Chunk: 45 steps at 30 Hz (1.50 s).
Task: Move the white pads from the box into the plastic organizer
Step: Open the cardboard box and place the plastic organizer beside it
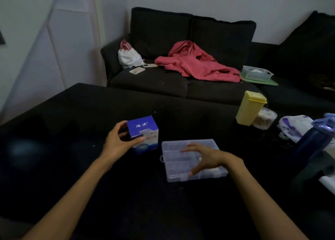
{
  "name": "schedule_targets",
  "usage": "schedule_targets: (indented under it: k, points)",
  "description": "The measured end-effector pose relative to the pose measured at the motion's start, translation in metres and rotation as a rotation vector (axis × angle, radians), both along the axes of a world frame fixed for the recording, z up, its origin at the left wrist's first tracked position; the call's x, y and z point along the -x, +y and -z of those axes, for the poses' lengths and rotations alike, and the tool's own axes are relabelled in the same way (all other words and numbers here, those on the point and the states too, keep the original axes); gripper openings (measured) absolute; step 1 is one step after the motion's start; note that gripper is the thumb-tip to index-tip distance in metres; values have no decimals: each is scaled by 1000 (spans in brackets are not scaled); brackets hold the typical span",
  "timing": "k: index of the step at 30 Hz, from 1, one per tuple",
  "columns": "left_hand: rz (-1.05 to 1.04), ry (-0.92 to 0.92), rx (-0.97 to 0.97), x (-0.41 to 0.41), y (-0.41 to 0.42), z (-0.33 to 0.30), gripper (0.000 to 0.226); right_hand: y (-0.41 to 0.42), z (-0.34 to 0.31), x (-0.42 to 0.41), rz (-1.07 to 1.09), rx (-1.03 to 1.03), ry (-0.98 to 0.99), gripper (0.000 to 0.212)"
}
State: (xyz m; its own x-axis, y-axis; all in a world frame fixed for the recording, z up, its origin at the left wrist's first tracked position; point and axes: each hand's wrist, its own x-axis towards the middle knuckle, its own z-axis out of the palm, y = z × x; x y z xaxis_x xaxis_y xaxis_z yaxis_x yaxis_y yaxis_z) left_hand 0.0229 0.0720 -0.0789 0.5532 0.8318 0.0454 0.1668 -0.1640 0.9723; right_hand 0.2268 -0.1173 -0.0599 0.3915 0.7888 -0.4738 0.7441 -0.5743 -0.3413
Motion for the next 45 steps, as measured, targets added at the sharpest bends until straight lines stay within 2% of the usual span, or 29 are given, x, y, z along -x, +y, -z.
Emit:
schedule_targets:
  k: [3,5,7,9,11,14,17,21,24,26,28,33,35,37,39,41,43,45]
  points:
    - [11,28,25,32,-10,5,77,10,-3,2,11,40,-35,82]
    - [9,65,13,44,-20,10,75,18,-10,13,13,-19,-79,82]
    - [60,95,10,50,-29,13,73,25,-18,36,-4,-264,-22,77]
    - [142,95,40,54,-32,12,72,29,-23,66,-95,-516,139,68]
    - [236,84,46,57,-33,12,68,31,-19,96,-223,-598,185,58]
    - [284,118,-21,58,-30,15,79,36,-9,113,-260,-709,-21,37]
    - [287,165,-26,60,-24,14,92,37,-13,109,-263,-735,-65,19]
    - [290,199,11,62,-22,11,103,33,-20,103,-312,-735,-138,17]
    - [298,180,28,57,-28,8,97,28,-13,103,-323,-752,-231,19]
    - [297,159,38,54,-30,5,95,26,-7,103,-227,-843,-135,15]
    - [314,154,36,52,-31,0,92,27,-6,102,-83,-866,92,13]
    - [326,80,83,54,-26,0,59,34,-12,94,-18,-672,524,10]
    - [319,73,48,54,-23,1,48,35,-10,95,4,-674,586,23]
    - [361,88,20,55,-22,0,46,37,-6,95,39,-700,551,27]
    - [400,97,8,55,-26,-1,49,38,-2,94,115,-678,605,19]
    - [401,180,-103,55,-32,-3,59,38,2,92,204,-615,694,17]
    - [347,342,-306,52,-38,-5,83,39,4,92,270,-600,728,19]
    - [239,418,-434,48,-48,-7,104,42,5,95,312,-623,715,18]
